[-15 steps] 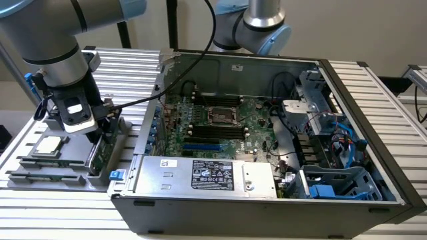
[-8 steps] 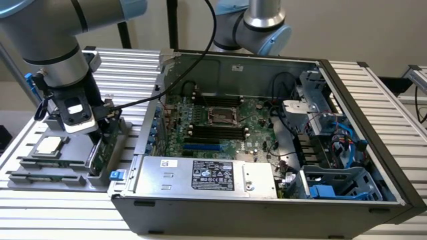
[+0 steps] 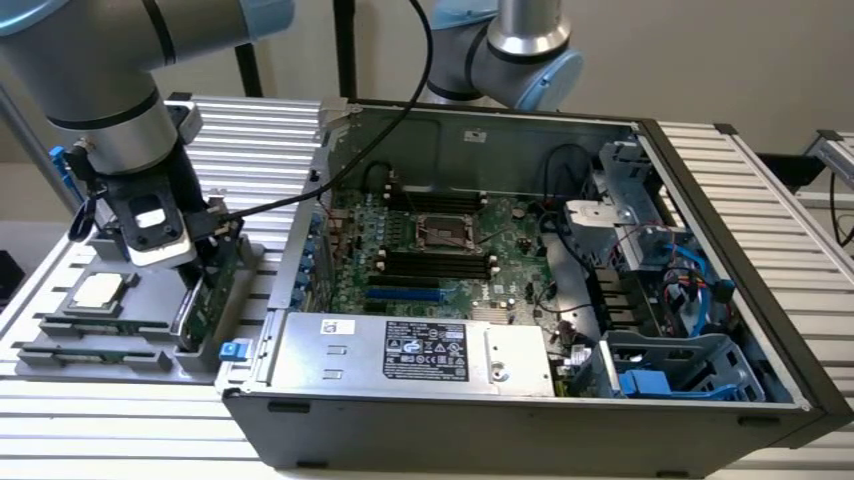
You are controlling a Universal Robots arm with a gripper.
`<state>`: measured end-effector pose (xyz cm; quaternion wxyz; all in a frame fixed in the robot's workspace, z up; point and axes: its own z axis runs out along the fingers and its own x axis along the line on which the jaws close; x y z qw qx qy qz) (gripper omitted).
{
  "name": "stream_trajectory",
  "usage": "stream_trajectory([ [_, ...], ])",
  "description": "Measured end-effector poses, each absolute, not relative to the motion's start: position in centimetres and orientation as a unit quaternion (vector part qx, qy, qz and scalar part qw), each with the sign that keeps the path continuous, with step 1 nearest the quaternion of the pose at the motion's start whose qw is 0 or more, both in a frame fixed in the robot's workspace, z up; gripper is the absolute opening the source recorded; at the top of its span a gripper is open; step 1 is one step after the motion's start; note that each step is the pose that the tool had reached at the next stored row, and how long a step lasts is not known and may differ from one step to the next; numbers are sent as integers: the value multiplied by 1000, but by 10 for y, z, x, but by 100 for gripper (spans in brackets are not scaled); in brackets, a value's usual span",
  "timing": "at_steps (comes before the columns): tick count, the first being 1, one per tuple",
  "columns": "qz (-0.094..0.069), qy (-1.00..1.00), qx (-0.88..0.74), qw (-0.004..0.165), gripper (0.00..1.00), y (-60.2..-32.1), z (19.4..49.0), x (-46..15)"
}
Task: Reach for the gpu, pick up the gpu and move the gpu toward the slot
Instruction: 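Pick up the gpu and move the gpu toward the slot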
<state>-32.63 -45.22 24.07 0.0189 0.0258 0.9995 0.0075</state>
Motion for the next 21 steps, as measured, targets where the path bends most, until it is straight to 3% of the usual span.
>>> stream_trajectory([
  [21,7,1000,26,3,26,-452,246,-320],
])
